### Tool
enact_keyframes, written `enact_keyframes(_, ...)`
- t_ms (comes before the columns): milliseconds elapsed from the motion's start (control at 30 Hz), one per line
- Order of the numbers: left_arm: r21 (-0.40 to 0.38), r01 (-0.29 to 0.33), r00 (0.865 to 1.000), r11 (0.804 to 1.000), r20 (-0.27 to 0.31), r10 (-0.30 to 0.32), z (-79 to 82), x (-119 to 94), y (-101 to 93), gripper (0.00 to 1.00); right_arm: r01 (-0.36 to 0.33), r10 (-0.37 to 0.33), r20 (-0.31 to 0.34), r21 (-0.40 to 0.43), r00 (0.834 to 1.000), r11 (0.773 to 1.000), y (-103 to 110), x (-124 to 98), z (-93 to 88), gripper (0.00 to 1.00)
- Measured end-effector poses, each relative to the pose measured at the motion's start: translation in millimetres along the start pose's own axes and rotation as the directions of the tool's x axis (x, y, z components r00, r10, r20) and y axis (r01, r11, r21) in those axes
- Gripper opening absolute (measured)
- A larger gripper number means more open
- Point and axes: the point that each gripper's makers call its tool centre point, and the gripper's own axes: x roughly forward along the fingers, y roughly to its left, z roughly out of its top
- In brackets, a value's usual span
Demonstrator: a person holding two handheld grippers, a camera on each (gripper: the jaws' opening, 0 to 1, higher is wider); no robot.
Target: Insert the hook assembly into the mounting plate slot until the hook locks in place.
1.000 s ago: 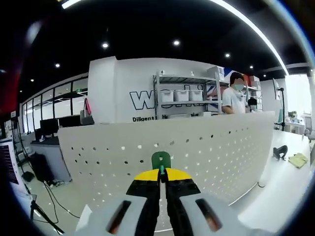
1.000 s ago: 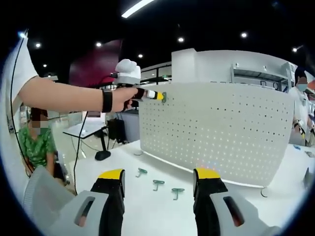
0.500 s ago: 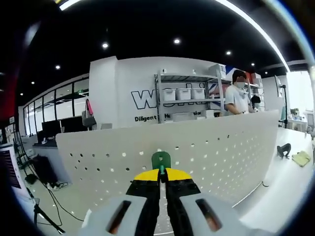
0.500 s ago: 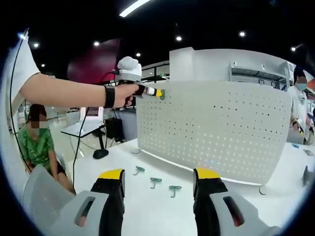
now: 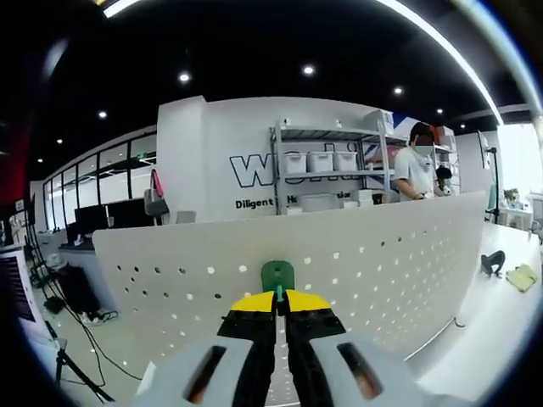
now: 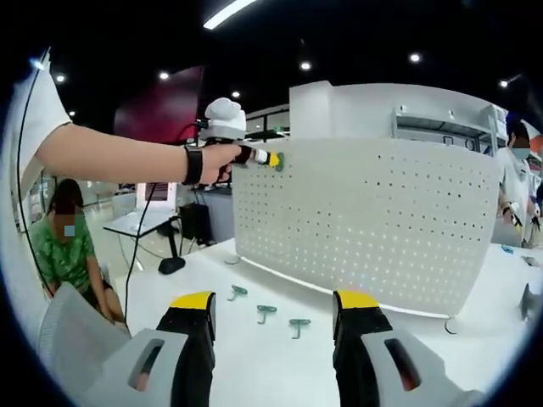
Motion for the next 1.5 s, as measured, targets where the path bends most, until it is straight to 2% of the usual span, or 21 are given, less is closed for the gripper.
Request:
enact_keyframes(400, -0.021, -0.008, 1.000, 1.000, 0.013, 0.009, 5.4, 1, -1.3, 0.02, -0.014, 0.014, -0.005, 0.002, 1.000, 1.000, 4, 3, -2.2, 0.56)
enact_keyframes(567, -0.023, -0.018, 1.000, 1.000, -0.004, 0.018, 2.8, 4, -0.4, 0.02, -0.010, 0.010, 0.002, 0.000, 1.000, 1.000, 3, 3, 0.5, 0.55)
enact_keyframes(833, 0.029, -0.039, 0.999, 0.999, -0.015, 0.039, 2.0, 5, -1.8, 0.03, -0.018, 0.018, -0.003, 0.004, 1.000, 1.000, 6, 4, -1.5, 0.55)
enact_keyframes(967, 0.028, -0.042, 0.999, 0.999, -0.018, 0.043, 1.8, 5, -1.3, 0.03, -0.022, 0.022, -0.004, -0.002, 1.000, 1.000, 7, 5, -1.6, 0.55)
enact_keyframes(1067, 0.064, -0.039, 0.999, 0.997, -0.018, 0.041, 1.7, 4, -2.1, 0.04, -0.020, 0.020, -0.003, 0.001, 1.000, 1.000, 6, 5, -1.3, 0.55)
enact_keyframes(1267, 0.055, -0.041, 0.999, 0.998, -0.025, 0.043, 1.4, 3, -2.6, 0.04, -0.018, 0.018, 0.001, 0.000, 1.000, 1.000, 5, 5, -0.6, 0.54)
enact_keyframes(1333, 0.047, -0.013, 1.000, 0.999, -0.024, 0.014, 1.8, 4, -8.6, 0.07, -0.017, 0.017, -0.001, 0.002, 1.000, 1.000, 5, 4, -1.3, 0.54)
enact_keyframes(1467, 0.066, -0.027, 0.999, 0.997, -0.024, 0.028, 1.0, 4, -8.1, 0.08, -0.017, 0.017, -0.006, -0.001, 1.000, 1.000, 6, 4, -2.7, 0.54)
enact_keyframes(1500, 0.049, -0.022, 0.999, 0.999, -0.024, 0.023, 1.0, 4, -8.6, 0.07, -0.016, 0.016, -0.004, 0.001, 1.000, 1.000, 5, 4, -2.2, 0.54)
